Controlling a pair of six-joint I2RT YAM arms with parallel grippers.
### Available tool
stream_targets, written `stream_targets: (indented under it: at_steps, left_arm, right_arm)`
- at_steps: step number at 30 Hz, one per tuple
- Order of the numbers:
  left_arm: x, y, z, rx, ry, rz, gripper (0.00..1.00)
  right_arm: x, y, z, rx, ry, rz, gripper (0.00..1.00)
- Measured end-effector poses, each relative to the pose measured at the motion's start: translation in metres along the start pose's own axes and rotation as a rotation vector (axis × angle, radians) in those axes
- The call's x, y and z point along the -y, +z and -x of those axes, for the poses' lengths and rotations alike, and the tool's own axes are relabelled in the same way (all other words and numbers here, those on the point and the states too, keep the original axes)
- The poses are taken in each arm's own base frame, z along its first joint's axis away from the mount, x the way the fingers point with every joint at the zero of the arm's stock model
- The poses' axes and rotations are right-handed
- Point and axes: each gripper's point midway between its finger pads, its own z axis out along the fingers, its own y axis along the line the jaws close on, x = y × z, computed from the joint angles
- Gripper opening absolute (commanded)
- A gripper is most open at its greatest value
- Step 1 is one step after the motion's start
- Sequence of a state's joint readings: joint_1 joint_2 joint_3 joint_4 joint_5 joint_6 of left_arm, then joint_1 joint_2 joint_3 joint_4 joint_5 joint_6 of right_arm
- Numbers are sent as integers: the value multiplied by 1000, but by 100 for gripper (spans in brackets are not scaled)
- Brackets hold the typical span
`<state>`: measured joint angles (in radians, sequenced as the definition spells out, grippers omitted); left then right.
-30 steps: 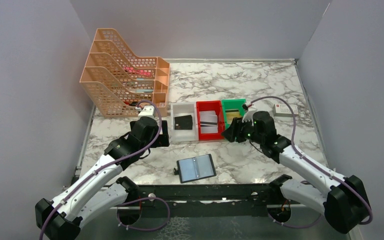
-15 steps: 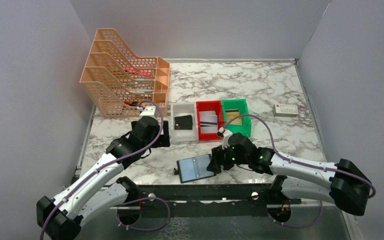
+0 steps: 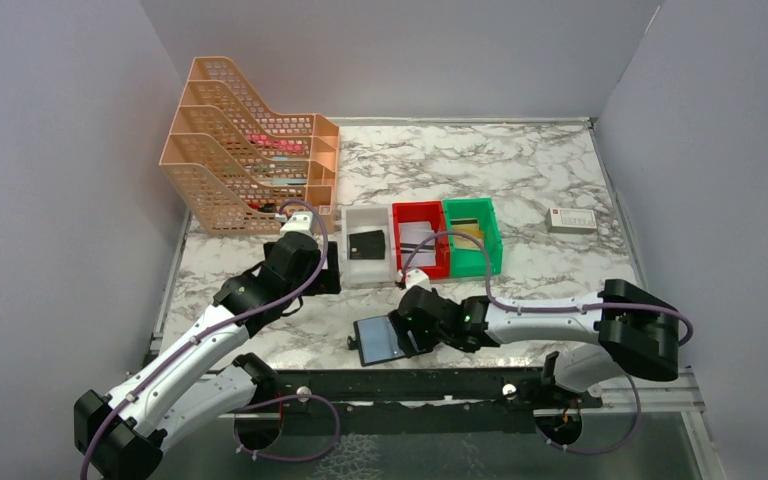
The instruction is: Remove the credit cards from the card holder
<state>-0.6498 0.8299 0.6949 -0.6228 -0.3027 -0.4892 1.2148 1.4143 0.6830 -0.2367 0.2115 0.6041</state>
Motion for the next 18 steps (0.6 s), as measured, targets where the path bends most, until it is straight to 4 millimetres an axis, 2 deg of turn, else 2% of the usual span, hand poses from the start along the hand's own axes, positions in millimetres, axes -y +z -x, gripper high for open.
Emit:
stream_targets:
  at_steps: [7, 12, 15, 18]
  left_arm:
    - [0, 0, 0, 0, 0, -1, 99]
    - [0, -1, 1, 4, -1, -4, 99]
    - [1, -1, 1, 5, -2, -5, 99]
    - [1, -1, 1, 5, -2, -6, 99]
  right_arm:
    - [-6, 14, 3, -9, -31, -71, 60]
    - [-12, 22, 14, 26, -22, -142, 41]
    - [-13, 22, 23, 60, -11, -184, 33]
    - [-14, 21, 24, 70, -16, -208, 28]
